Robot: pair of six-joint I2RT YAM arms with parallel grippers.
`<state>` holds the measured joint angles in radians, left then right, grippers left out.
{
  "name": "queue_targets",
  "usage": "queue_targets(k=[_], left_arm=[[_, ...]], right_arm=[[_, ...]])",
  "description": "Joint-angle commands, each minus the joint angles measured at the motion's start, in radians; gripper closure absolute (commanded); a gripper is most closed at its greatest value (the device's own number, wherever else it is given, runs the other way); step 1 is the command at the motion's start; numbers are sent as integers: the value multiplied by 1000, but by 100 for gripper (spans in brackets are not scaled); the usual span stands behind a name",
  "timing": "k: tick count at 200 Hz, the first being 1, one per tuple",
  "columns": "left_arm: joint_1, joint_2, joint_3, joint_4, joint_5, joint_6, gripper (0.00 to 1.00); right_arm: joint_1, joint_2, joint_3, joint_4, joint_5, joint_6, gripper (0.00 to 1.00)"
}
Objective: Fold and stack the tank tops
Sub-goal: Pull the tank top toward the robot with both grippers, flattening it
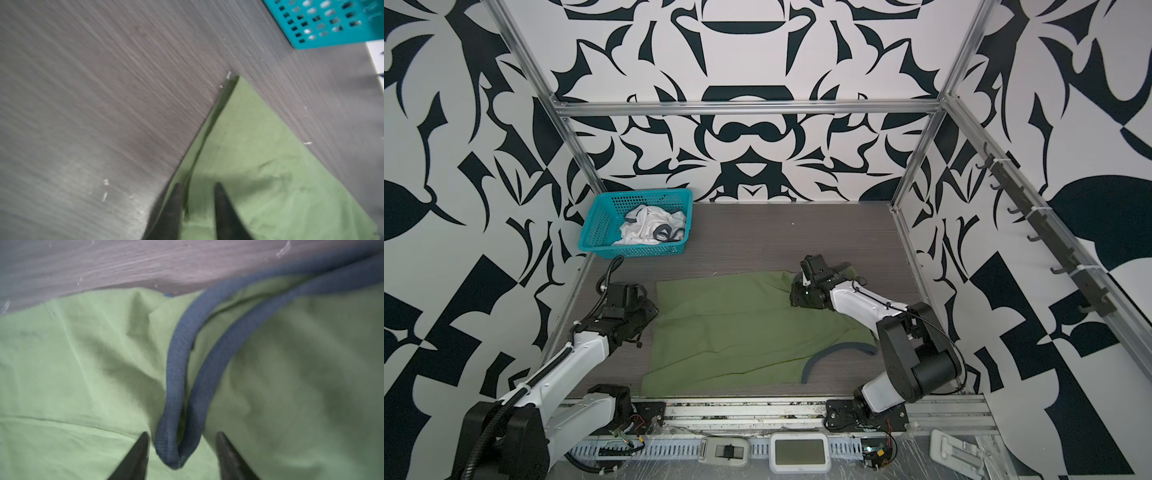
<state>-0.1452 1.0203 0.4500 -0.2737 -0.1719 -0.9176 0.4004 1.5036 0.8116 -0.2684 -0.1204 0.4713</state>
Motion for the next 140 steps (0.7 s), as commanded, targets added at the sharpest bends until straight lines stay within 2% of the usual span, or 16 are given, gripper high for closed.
queue_targets(k=[1,14,49,98,140], left_arm=[[1,-22,29,-66,-34,-42,48],[1,-11,73,-80,-37,-3,43],[1,115,196,-183,-29,49,42],[1,236,223,-200,34,58,45],[-17,300,226,-190,78,68,53]], right_arm=[[-12,-39,62,-12,-30,6,38],[-19,-24,100,-27,-50,11,38],[-23,67,193,-86,-49,20,42],[-22,133,216,-111,-32,33,44],[-23,179,220,-112,-52,26,46]])
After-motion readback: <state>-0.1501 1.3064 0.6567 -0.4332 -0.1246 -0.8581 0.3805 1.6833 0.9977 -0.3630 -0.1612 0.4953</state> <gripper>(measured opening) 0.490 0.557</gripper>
